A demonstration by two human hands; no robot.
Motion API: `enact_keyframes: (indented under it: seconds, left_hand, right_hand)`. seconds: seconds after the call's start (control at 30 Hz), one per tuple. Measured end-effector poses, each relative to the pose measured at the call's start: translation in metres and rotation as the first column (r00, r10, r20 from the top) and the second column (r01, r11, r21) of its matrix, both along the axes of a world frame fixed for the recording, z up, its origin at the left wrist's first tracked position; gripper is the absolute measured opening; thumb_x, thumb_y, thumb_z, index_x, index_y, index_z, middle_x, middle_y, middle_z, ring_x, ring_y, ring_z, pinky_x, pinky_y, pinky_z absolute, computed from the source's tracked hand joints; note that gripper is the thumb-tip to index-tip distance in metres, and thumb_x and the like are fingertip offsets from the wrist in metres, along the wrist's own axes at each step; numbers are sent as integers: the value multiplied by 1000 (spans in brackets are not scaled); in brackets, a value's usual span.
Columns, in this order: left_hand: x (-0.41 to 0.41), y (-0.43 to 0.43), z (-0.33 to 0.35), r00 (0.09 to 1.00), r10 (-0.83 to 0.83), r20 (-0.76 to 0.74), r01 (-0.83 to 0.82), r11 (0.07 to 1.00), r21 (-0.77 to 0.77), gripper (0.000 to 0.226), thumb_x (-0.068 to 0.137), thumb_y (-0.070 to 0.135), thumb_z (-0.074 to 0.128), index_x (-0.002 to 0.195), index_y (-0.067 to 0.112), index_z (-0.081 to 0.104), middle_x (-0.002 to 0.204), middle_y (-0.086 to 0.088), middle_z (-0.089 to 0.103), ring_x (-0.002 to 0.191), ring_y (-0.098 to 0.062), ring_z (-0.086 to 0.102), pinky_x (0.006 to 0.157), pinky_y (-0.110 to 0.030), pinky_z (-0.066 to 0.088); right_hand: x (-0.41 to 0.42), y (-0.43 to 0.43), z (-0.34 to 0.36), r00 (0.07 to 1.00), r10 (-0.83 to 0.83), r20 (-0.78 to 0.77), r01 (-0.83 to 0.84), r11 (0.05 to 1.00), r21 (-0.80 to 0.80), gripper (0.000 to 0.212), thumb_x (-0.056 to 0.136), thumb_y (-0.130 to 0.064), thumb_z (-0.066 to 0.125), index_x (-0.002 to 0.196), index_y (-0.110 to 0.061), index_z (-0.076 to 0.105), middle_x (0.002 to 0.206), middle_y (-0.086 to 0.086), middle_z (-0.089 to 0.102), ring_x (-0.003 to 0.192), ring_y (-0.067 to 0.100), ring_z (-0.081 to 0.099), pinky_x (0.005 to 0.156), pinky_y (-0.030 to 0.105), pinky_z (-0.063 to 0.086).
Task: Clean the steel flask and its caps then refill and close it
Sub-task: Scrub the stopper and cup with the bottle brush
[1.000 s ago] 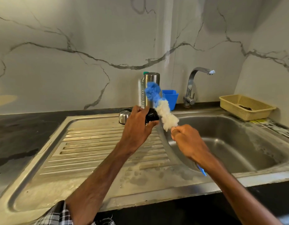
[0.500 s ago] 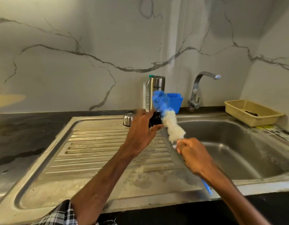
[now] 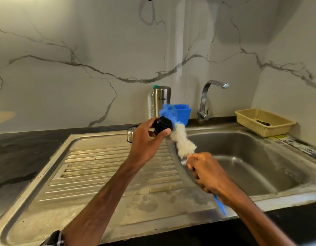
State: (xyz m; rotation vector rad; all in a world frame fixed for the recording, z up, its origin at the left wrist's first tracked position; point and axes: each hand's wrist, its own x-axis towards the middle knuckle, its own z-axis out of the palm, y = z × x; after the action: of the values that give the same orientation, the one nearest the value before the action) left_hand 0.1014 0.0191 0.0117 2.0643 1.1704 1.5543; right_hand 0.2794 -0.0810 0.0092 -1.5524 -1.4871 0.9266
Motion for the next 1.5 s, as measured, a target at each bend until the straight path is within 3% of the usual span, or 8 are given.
enact_keyframes:
  seconds: [0.17,0.33,0.53,0.73,0.9,1.07,1.2,1.5]
  left_hand:
    - [12,-11,-2,993,-119,-26,117,991,-70,42,87,32,80,125,26,64,107,17,68,92,7,66,75,-11,53]
    - [14,-10,-10,973,-229,43,233,960,-153,52,85,26,82,131,20,59,121,9,70,111,1,66,99,-28,55]
    - [23,-20,-6,920,-368,136,387,908,-159,47,95,21,71,137,20,51,133,9,65,128,-3,57,109,-26,45]
    - [20,-19,-4,941,-339,-3,336,935,-111,56,94,38,70,146,30,50,144,12,57,139,-9,48,117,-42,39]
    - [22,-25,0,975,-220,36,221,973,-63,56,86,37,80,138,27,62,127,11,69,114,-4,65,97,-36,57]
    - [23,-29,5,981,-180,74,182,983,-22,56,79,32,87,130,19,68,114,8,73,100,-1,70,79,-21,60]
    - [23,-28,6,983,-175,55,177,984,-21,57,77,37,86,129,17,70,112,6,75,98,-1,71,80,-19,59]
    - [17,-24,8,977,-208,50,212,970,-117,45,85,38,78,123,15,73,105,7,78,94,-2,73,85,-21,58]
  right_hand:
    - [1,19,0,986,-84,-145,81,996,-24,33,99,-23,46,68,-18,57,46,-6,35,37,9,26,39,19,19]
    - [14,46,16,934,-148,-326,185,979,85,46,96,-50,57,89,-8,74,55,-1,61,39,8,31,38,19,23]
    - [19,50,16,855,58,-515,-82,996,-23,58,86,-70,54,113,-22,72,96,11,77,43,5,21,34,16,20]
    - [29,51,8,684,117,-720,-162,987,6,50,89,-53,64,122,-15,69,94,9,67,40,3,19,33,13,17]
    - [30,54,2,660,123,-741,-132,990,47,47,86,-41,70,123,-13,66,81,2,62,44,3,20,36,15,17]
    - [30,56,0,690,162,-705,-145,986,84,54,81,-35,75,127,-9,64,70,-5,38,44,2,19,34,14,18]
    - [31,55,-2,735,172,-656,-123,985,120,47,83,-27,75,127,-13,66,64,-7,32,44,2,21,34,15,24]
    - [31,52,-2,768,150,-623,-76,987,144,48,82,-17,77,127,-22,64,58,-7,53,48,8,26,39,19,28]
